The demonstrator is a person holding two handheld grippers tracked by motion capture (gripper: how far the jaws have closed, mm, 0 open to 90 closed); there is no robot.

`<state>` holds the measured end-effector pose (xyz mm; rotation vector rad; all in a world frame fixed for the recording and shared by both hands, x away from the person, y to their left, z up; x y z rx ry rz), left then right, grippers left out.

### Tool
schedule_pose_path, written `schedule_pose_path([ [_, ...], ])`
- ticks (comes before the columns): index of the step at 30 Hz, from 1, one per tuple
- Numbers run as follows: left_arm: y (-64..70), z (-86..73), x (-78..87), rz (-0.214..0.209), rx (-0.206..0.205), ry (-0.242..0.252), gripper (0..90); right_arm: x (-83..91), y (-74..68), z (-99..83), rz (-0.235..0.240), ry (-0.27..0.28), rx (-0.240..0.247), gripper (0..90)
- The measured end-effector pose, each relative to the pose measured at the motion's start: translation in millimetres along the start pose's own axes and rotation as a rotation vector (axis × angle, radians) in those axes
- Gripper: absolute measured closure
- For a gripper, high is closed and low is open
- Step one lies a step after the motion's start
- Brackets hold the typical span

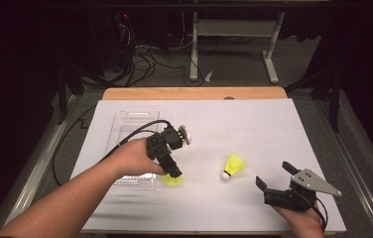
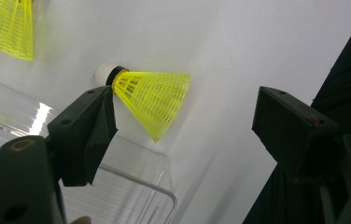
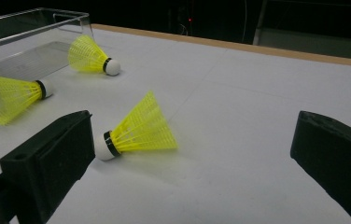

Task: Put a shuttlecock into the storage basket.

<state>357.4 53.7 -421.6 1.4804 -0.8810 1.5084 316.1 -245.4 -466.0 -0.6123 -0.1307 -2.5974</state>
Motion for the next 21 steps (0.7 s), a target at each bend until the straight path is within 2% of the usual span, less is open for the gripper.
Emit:
schedule_pose_path([
  [1,-0.5,0.1,-2.4,0.003,-0.004,-0.004,28.8,0.0,-0.4,0.0,0.001,0.000,0.001,0.2],
  [3,-0.5,-0.2,-8.8,-0.023,-0.001,-0.012,34.0,-0.2,-1.2,-0.2,0.005,-0.002,0.003,0.3],
  [7,-2.6,-1.5,-16.7,-0.024,-0.002,-0.028,39.5,0.3,-0.8,-0.2,0.003,-0.001,-0.001,0.2],
  [15,-2.8,-2.6,-31.9,-0.007,-0.016,-0.064,42.0,0.8,-0.7,0.5,0.005,0.003,0.003,0.3],
  [19,-4.5,-4.7,-42.9,0.002,-0.010,-0.092,42.7,1.1,-0.8,0.3,0.006,0.002,0.000,0.3],
  [21,-4.9,-6.8,-47.8,-0.007,-0.012,-0.102,43.7,1.5,-0.4,0.3,0.006,0.003,-0.001,0.3],
])
Point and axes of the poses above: each handheld gripper's, and its own axes: x roughly backward along the jaws, z roughly out of its top, y roughly to its right, the point moved 8 cm from there along -x, roughly forward along the jaws, and after that the axes turned 6 degrees about -y, right-handed, at the moved point
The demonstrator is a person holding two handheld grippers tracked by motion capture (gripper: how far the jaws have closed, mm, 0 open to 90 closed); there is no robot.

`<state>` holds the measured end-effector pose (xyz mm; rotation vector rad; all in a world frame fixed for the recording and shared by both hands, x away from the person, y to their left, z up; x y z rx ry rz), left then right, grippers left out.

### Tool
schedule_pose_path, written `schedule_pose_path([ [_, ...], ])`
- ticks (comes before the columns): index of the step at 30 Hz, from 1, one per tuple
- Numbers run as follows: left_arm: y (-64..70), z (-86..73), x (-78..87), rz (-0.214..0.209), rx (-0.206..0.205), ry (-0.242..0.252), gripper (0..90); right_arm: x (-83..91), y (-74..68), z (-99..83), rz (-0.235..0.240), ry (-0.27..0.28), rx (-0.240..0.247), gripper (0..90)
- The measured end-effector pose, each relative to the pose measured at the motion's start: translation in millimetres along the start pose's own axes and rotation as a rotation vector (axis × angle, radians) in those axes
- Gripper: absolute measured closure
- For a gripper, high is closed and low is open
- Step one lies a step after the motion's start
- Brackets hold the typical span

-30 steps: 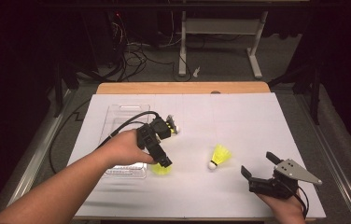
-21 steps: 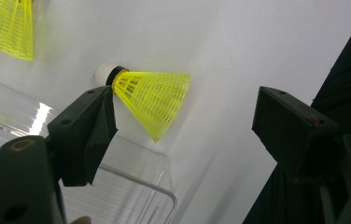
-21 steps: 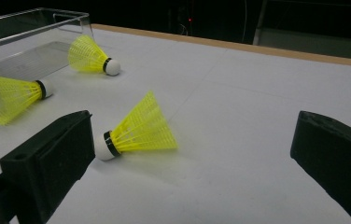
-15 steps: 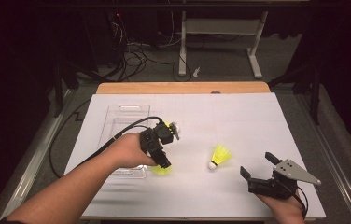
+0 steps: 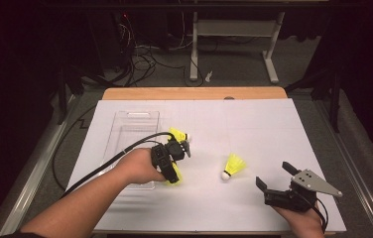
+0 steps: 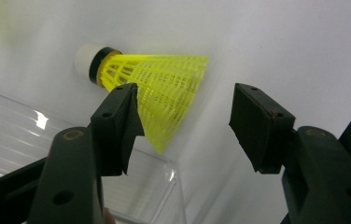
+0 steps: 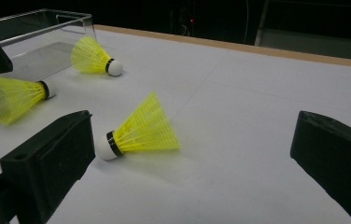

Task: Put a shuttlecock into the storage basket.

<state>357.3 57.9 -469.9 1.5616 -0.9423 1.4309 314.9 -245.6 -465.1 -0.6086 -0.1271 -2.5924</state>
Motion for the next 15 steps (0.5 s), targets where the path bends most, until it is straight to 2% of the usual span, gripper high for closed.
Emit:
schedule_pose_path([
  [3,-2.1,-1.2,-4.1,0.018,0.000,-0.002,44.3,0.8,0.8,1.1,0.000,0.007,-0.007,0.3],
  [4,-3.0,-1.5,-4.3,0.013,0.004,-0.003,46.2,1.5,1.9,2.2,-0.001,0.012,-0.015,0.3],
  [9,-10.1,-2.5,-8.9,0.045,0.030,-0.005,52.1,2.2,2.6,2.3,-0.001,0.013,-0.019,0.3],
  [15,-12.3,-1.7,-10.1,0.044,0.038,-0.005,58.0,3.3,2.8,2.5,-0.001,0.017,-0.022,0.3],
])
Point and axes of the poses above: each handheld gripper's, and its own axes: x roughly backward along the jaws, z roughly out of its top, y roughly to its right, the point moved 8 cm from there along -x, roughly forward along the jaws, and after that the axes turned 6 degrees about -y, right-handed, at the moved point
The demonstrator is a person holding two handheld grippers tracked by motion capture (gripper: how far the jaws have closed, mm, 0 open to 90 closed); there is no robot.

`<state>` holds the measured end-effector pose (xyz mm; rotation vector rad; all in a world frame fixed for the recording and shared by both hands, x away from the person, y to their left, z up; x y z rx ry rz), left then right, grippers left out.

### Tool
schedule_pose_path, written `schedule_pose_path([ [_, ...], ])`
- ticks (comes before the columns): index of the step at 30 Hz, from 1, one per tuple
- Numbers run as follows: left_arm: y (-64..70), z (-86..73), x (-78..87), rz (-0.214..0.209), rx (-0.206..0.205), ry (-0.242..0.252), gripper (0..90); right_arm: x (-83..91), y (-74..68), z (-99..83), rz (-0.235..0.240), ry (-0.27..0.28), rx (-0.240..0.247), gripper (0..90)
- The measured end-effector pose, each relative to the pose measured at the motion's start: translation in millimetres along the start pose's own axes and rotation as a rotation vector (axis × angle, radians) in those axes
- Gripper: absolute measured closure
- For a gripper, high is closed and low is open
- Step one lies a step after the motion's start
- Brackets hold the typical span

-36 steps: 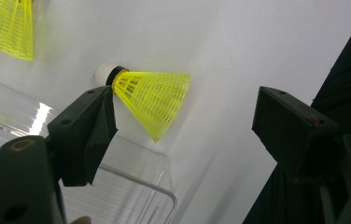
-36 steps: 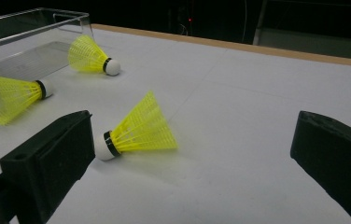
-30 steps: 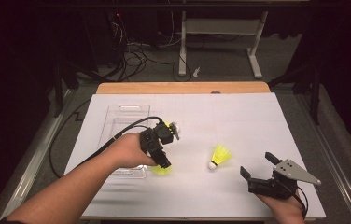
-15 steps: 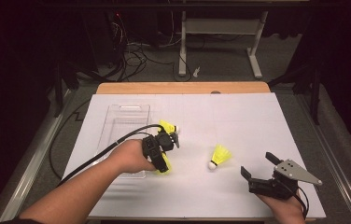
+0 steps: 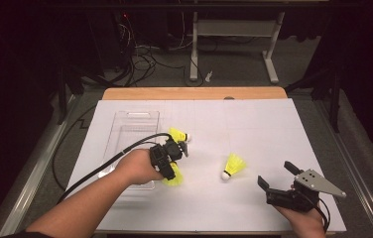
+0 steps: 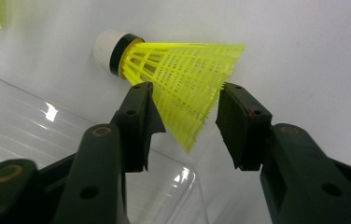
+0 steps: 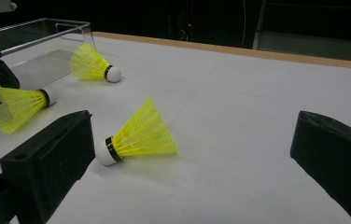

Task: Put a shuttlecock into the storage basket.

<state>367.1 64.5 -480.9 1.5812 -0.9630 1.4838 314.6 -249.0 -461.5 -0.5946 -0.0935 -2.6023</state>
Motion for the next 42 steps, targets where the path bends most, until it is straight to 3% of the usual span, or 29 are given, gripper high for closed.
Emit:
schedule_pose_path([
  [8,-3.1,0.7,2.4,-0.017,0.010,0.015,69.1,-0.9,0.5,-0.5,-0.002,-0.002,-0.003,0.2],
  [22,-5.8,0.5,6.9,-0.020,0.033,0.018,78.0,-0.3,0.5,-0.2,0.000,0.001,0.000,0.3],
  [34,-12.5,-2.2,11.8,0.014,0.045,0.021,86.8,-0.8,0.5,-0.5,0.002,-0.001,-0.001,0.3],
  [42,-18.0,-2.7,18.0,0.034,0.065,0.049,89.2,-1.5,1.6,-1.2,0.000,-0.004,-0.004,0.3],
])
Point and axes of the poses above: each handheld gripper's, and its own axes: x roughly backward along the jaws, z roughly out of its top, y roughly to its right, the point moved 8 cm from there along -x, roughly forward along the jaws, and after that the axes turned 6 degrees about -y, right-handed, at the moved point
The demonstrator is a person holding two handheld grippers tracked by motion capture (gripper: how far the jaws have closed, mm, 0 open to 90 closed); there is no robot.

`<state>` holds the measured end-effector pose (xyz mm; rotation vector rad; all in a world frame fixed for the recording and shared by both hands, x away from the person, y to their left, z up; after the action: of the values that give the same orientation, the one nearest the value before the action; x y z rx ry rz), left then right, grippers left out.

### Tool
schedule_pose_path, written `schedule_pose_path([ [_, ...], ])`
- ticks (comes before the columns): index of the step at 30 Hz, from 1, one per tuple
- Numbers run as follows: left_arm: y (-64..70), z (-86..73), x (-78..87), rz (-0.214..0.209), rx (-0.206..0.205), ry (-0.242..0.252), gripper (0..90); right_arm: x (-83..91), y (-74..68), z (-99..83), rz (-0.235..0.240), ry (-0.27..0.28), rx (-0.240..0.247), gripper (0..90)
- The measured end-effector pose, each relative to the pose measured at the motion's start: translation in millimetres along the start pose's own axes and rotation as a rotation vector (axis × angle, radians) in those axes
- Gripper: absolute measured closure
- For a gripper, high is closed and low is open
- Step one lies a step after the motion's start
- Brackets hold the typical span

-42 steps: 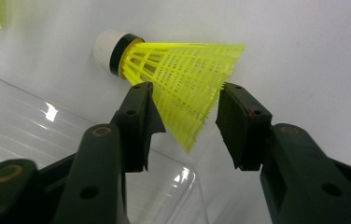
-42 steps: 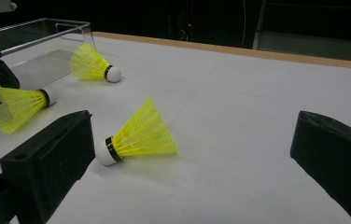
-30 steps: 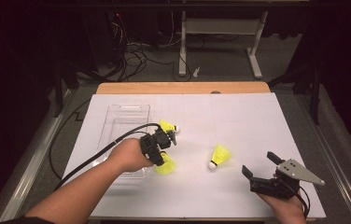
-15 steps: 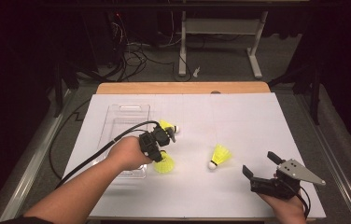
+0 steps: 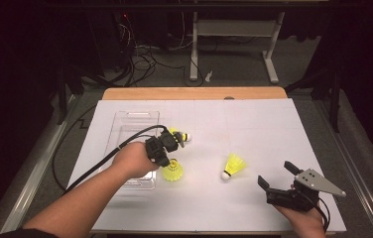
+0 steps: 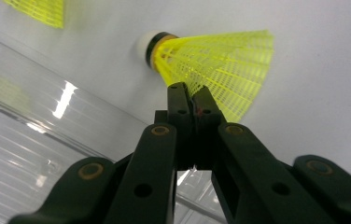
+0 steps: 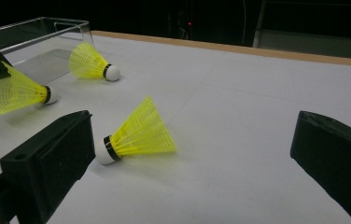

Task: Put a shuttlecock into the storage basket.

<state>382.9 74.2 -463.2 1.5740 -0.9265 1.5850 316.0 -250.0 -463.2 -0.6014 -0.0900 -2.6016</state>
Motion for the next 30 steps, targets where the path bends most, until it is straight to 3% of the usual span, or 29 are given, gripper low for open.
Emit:
schedule_pose_path([
  [5,-0.7,-0.3,7.4,0.015,-0.012,0.022,89.8,-0.4,-0.6,-0.2,0.002,0.000,0.003,0.3],
  [17,4.9,0.4,19.4,-0.046,-0.019,0.072,89.8,-0.2,-0.8,-0.1,0.006,0.003,0.008,0.2],
  [24,6.6,-0.7,24.4,-0.092,-0.024,0.072,89.8,0.0,-1.1,0.0,0.005,0.004,0.010,0.2],
  [30,6.0,-2.1,30.7,-0.103,-0.027,0.093,89.8,-0.1,-0.9,0.0,0.005,0.004,0.012,0.2],
])
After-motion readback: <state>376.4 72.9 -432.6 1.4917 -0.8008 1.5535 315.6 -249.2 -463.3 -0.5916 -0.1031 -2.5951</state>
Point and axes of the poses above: each handheld gripper's, and its own axes: x roughly backward along the jaws, z roughly out of its top, y roughly to its right, the point moved 8 cm from there along -x, roughly forward along the jaws, and after that the axes turned 6 degrees about -y, right-handed, at the moved point
